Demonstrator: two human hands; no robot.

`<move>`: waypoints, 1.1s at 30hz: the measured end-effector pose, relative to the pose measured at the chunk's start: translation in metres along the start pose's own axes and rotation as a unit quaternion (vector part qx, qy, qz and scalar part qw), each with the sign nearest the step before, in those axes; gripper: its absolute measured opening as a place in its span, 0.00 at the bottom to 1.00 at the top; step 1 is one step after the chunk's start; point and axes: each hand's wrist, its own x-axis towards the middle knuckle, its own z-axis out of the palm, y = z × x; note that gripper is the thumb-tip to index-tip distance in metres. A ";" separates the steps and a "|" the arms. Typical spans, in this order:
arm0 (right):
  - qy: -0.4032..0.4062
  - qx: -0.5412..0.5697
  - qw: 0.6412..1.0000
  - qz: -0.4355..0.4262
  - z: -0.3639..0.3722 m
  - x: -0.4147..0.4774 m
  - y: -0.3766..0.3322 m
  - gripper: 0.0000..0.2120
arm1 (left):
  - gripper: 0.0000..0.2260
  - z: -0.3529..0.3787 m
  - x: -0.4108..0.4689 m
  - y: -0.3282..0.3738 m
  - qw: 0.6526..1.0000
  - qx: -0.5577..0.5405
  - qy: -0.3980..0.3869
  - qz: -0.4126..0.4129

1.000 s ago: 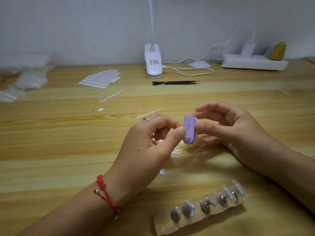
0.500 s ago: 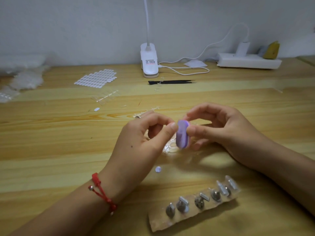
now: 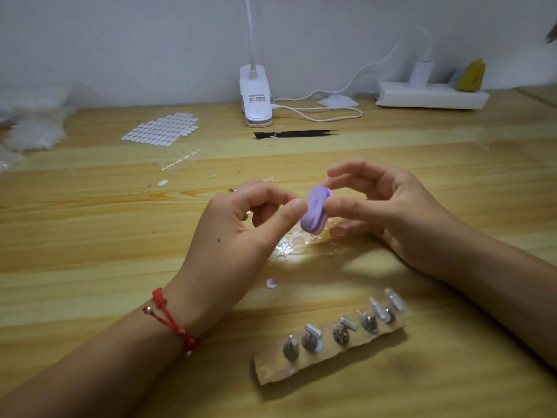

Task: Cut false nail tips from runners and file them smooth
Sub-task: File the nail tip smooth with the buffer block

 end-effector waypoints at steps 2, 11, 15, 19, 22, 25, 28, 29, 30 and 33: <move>-0.034 -0.043 0.998 0.005 0.002 -0.001 0.000 0.12 | 0.04 0.000 0.000 -0.001 1.000 0.007 0.009 -0.002; -0.036 -0.067 0.997 -0.005 0.004 -0.001 0.001 0.14 | 0.03 0.000 0.000 -0.001 1.000 0.006 0.018 -0.018; 0.010 -0.022 1.000 0.003 0.001 -0.001 0.001 0.18 | 0.05 -0.001 0.000 0.000 0.998 -0.030 0.032 -0.045; 0.004 -0.040 0.999 0.008 0.001 -0.001 0.001 0.16 | 0.05 0.000 0.000 0.000 0.998 -0.031 0.031 -0.049; 0.008 -0.020 1.000 0.015 -0.001 -0.001 0.002 0.14 | 0.05 0.001 0.001 0.000 0.997 -0.048 0.024 -0.057; 0.017 -0.011 1.000 0.016 0.000 -0.001 0.002 0.12 | 0.05 0.003 0.000 0.000 0.998 -0.031 -0.013 -0.047; 0.037 -0.026 0.999 0.010 0.001 -0.002 0.001 0.11 | 0.05 0.004 0.000 0.000 0.998 -0.031 -0.025 -0.038; 0.037 -0.023 0.999 0.010 0.002 -0.002 0.001 0.11 | 0.05 0.003 0.000 0.000 0.998 -0.033 -0.023 -0.038; 0.032 -0.020 0.999 0.012 0.003 -0.003 0.001 0.12 | 0.06 0.003 0.000 -0.001 0.999 -0.033 -0.020 -0.035; 0.011 -0.029 0.999 0.024 0.008 -0.005 0.000 0.15 | 0.05 0.001 0.000 -0.002 1.000 -0.015 -0.008 -0.016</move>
